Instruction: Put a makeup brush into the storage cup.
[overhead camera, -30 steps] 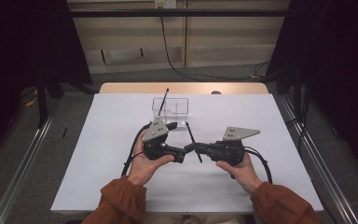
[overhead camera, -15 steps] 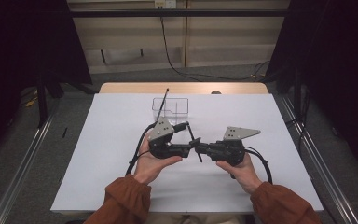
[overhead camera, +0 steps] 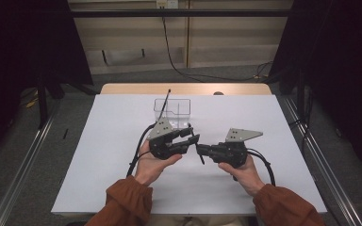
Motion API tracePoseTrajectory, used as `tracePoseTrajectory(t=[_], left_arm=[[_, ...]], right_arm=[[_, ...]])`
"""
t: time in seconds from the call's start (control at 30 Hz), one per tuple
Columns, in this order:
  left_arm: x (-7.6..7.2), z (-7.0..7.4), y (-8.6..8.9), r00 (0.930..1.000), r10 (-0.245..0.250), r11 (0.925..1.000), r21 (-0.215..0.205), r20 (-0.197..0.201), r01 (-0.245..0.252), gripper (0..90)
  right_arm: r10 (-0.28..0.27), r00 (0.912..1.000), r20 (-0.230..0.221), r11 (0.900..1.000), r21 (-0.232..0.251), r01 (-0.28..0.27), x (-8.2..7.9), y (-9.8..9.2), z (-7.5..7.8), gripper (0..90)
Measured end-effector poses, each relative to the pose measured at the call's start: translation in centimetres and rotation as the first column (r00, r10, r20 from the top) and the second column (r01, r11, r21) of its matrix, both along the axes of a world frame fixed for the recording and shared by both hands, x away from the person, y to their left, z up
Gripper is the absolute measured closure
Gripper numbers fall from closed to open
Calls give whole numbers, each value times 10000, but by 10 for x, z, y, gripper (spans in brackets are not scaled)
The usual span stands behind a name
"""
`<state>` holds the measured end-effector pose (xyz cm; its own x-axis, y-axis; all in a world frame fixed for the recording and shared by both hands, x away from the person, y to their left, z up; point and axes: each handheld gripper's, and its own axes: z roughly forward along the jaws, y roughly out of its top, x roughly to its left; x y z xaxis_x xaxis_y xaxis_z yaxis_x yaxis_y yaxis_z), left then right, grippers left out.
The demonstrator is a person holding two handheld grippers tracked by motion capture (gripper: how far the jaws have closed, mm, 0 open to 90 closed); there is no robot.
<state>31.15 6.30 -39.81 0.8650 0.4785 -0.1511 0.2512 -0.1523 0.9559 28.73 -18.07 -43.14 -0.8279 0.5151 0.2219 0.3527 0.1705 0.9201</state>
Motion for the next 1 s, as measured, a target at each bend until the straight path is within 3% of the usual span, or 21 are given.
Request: tracePoseTrajectory(t=[0.33, 0.73, 1.0], left_arm=[[-1, -2, -2, 9993, -271, 9996, 24, -239, 272, 760], [-3, -1, -3, 9958, -873, 9961, 111, -271, 877, 821], [-4, -1, -5, 9946, -991, 9950, 51, -321, 994, 838]], right_arm=[[-36, 10000, -6, 10000, 18, 36, 0, 0, 0, 843], [83, 10000, -22, 10000, -48, -83, -1, 3, -3, 840], [125, 9999, -18, 9999, -65, -125, -1, 3, -3, 837]])
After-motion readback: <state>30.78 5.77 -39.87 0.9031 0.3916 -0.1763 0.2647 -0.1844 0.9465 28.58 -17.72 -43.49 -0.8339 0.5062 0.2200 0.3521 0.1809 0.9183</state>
